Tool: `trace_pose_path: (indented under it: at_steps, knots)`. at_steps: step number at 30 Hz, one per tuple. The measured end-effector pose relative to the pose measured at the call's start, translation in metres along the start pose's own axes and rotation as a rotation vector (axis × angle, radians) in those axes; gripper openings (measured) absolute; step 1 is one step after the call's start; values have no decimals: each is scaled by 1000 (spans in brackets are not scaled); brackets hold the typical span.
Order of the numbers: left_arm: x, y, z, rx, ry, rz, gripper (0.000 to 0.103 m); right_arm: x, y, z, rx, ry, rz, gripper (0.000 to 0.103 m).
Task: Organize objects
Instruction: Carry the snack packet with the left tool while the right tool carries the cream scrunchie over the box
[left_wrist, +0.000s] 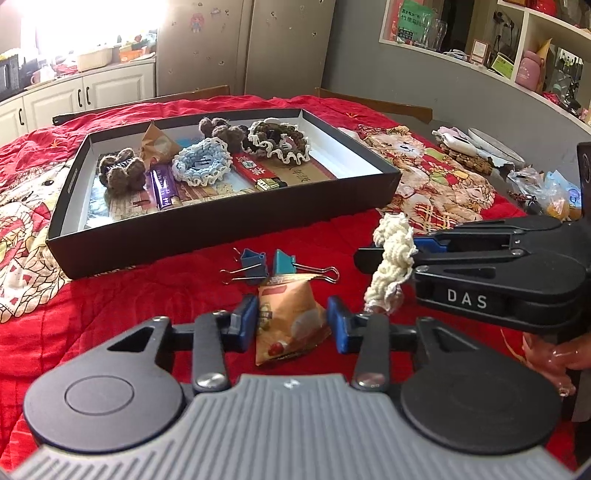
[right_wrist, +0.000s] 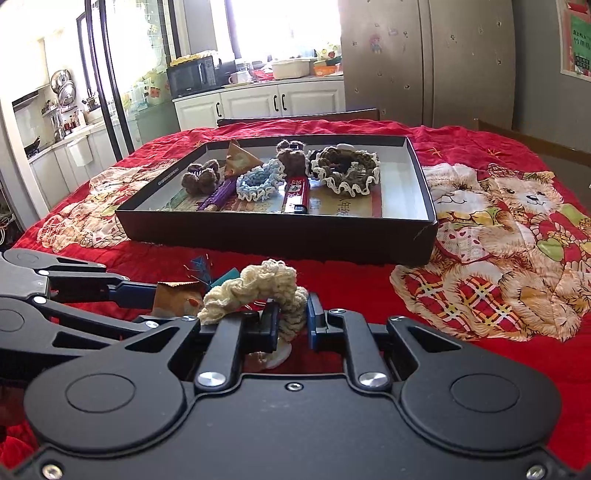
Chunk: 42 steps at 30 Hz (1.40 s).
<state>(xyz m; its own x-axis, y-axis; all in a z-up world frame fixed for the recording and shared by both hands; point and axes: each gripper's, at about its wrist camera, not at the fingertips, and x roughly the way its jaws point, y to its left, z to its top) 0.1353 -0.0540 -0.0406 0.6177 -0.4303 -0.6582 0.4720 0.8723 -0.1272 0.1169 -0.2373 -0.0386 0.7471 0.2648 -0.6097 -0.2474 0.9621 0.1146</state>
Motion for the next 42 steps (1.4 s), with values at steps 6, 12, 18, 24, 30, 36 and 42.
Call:
trace_pose_path:
  at_steps: [6, 12, 18, 24, 30, 36, 42]
  knots:
    - [-1, 1, 0, -6, -4, -1, 42, -1, 1, -1, -5, 0, 1, 14]
    - [-4, 1, 1, -8, -11, -6, 39, -2, 4, -1, -16, 1, 1, 14]
    - [-8, 0, 1, -5, -16, -8, 37, -3, 4, 0, -15, -2, 2, 14]
    - [-9, 0, 0, -4, -15, -11, 36, -4, 2, 1, -8, -10, 4, 14]
    - [-14, 0, 0, -7, -24, -9, 35, -6, 3, 2, -13, -18, 9, 14]
    - [-22, 1, 1, -10, -36, -11, 35, -11, 6, 4, -22, -33, 10, 14]
    - [-31, 2, 5, -13, -59, -16, 35, -16, 8, 7, -27, -48, 15, 14]
